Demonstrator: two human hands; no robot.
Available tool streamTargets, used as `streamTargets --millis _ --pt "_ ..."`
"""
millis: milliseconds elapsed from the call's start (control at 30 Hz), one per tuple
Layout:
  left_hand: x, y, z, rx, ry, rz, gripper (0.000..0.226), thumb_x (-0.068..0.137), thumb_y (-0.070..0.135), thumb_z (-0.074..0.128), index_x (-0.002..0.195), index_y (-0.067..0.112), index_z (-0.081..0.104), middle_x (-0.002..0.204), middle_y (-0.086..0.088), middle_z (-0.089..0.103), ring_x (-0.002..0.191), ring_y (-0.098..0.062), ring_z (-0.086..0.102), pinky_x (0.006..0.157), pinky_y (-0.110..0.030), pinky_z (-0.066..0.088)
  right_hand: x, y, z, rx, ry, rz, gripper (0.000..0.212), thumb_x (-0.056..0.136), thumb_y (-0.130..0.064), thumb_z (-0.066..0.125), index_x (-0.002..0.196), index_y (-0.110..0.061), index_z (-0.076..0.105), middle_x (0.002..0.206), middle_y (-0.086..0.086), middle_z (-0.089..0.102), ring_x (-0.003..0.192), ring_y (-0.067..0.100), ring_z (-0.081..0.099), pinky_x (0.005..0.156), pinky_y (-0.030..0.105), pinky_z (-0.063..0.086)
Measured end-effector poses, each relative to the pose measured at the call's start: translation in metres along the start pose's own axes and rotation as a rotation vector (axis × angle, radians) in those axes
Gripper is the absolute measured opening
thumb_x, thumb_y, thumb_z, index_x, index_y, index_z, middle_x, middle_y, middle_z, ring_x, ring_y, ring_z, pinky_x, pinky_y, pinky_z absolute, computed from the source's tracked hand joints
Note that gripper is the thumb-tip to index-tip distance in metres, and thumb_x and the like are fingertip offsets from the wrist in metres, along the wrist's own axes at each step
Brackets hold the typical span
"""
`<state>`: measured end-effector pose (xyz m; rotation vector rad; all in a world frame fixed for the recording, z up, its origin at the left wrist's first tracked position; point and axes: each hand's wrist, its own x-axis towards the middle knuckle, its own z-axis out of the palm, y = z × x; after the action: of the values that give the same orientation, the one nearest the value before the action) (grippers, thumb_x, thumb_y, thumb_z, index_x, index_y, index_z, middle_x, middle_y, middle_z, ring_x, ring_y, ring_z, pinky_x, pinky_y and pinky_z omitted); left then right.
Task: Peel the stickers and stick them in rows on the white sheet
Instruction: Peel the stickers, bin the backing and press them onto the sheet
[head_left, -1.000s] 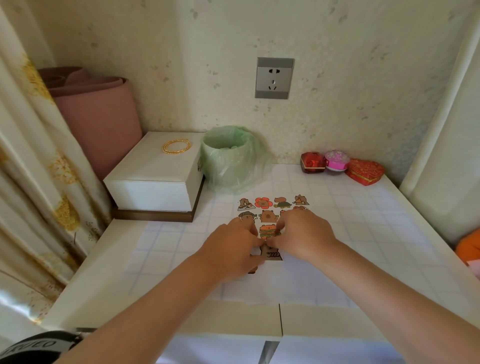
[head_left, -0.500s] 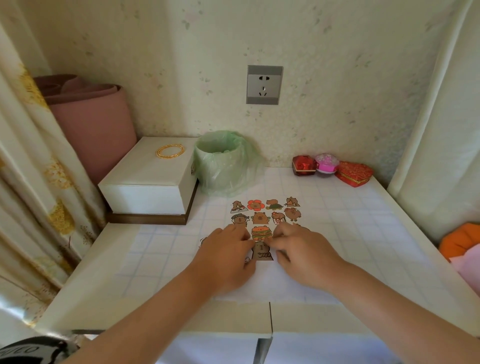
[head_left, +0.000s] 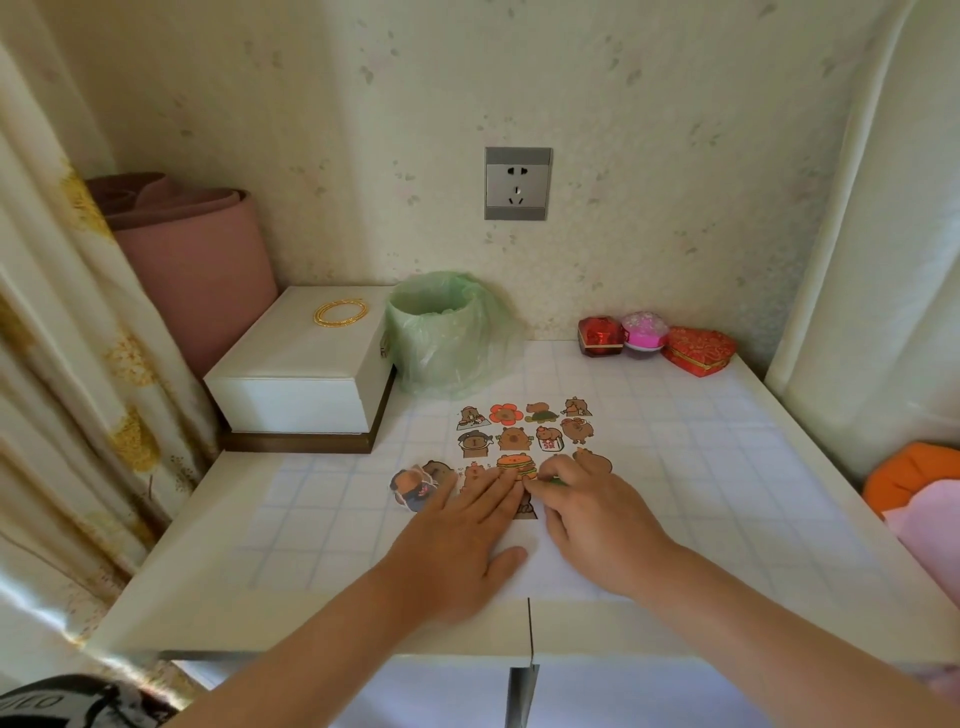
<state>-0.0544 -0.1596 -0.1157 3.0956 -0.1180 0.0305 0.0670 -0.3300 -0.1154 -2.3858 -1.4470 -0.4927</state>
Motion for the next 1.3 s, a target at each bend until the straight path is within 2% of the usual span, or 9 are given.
streamTargets --millis 133,200,267,400,500,800,1033,1133,1300 --pt "0.001 0.005 -0.004 0.112 0.05 -0.04 0.07 0.099 0.058 0.016 0.153 0.017 0.034 0.16 -0.001 0.028 0.149 -0.019 0.026 0.12 -0.044 0.015 -0.002 0.002 0.003 -0.039 0.042 -0.039 0.026 0.09 -0.022 0.053 0.102 -0.023 0.077 0.099 -0.006 0.064 0.083 0.021 0.055 0.057 0.029 0.047" --pt "-0.001 0.005 -0.002 0.131 0.089 -0.03 0.066 0.094 0.059 0.033 0.136 0.016 0.06 0.141 -0.003 0.058 0.131 -0.023 0.055 0.107 -0.045 0.043 -0.002 0.001 0.004 -0.056 0.051 -0.045 0.036 0.092 -0.027 0.042 0.099 -0.023 0.077 0.098 -0.006 0.065 0.084 0.021 0.056 0.059 0.029 0.046" --pt "-0.001 0.004 -0.001 0.128 0.125 -0.021 0.064 0.09 0.06 0.038 0.126 0.016 0.067 0.129 -0.002 0.067 0.12 -0.023 0.063 0.098 -0.043 0.052 -0.003 0.001 0.005 -0.066 0.051 -0.038 0.037 0.093 -0.028 0.04 0.097 -0.023 0.077 0.098 -0.006 0.066 0.084 0.022 0.056 0.059 0.029 0.045" --pt "-0.004 0.004 -0.007 0.145 0.171 -0.016 0.063 0.087 0.06 0.041 0.118 0.015 0.072 0.117 0.0 0.072 0.111 -0.022 0.067 0.088 -0.037 0.057 -0.002 0.0 0.005 -0.055 0.048 -0.017 0.04 0.093 -0.03 0.038 0.097 -0.023 0.077 0.099 -0.007 0.066 0.084 0.021 0.056 0.059 0.031 0.048" --pt "-0.008 -0.001 -0.003 0.103 0.128 -0.018 0.065 0.091 0.06 0.039 0.129 0.014 0.066 0.128 -0.001 0.067 0.121 -0.024 0.062 0.093 -0.039 0.056 -0.003 -0.002 0.004 -0.046 0.054 -0.023 0.038 0.094 -0.029 0.039 0.098 -0.022 0.076 0.097 -0.007 0.066 0.084 0.022 0.056 0.06 0.031 0.049" --pt "-0.019 -0.005 -0.008 0.043 -0.015 0.033 0.07 0.095 0.063 0.011 0.158 0.034 0.009 0.166 0.0 0.011 0.153 -0.022 0.005 0.123 -0.045 0.015 -0.015 0.002 -0.005 0.066 -0.024 -0.156 0.03 0.078 -0.011 0.062 0.102 -0.023 0.077 0.109 -0.009 0.068 0.097 0.019 0.06 0.075 0.034 0.054" --pt "-0.018 -0.016 -0.009 -0.001 0.084 0.126 0.057 0.097 0.055 0.035 0.143 0.026 0.051 0.152 -0.007 0.046 0.143 -0.026 0.037 0.118 -0.039 0.027 -0.016 -0.002 -0.012 0.024 -0.071 -0.105 0.032 0.081 -0.021 0.052 0.099 -0.029 0.078 0.109 -0.015 0.068 0.098 0.015 0.059 0.071 0.032 0.053" --pt "-0.019 -0.019 -0.009 0.015 0.176 0.184 0.046 0.095 0.052 0.045 0.12 0.022 0.068 0.128 -0.002 0.064 0.12 -0.023 0.058 0.098 -0.038 0.053 -0.016 -0.005 -0.014 -0.003 -0.094 -0.101 0.034 0.082 -0.024 0.046 0.095 -0.028 0.077 0.108 -0.016 0.068 0.097 0.014 0.058 0.067 0.03 0.052" --pt "-0.019 -0.016 -0.011 -0.044 0.236 0.125 0.04 0.091 0.052 0.046 0.088 0.02 0.069 0.107 0.006 0.067 0.099 -0.016 0.062 0.071 -0.034 0.054 -0.014 -0.007 -0.016 -0.005 -0.115 -0.101 0.034 0.08 -0.024 0.044 0.09 -0.026 0.077 0.104 -0.014 0.068 0.093 0.015 0.058 0.064 0.031 0.053"
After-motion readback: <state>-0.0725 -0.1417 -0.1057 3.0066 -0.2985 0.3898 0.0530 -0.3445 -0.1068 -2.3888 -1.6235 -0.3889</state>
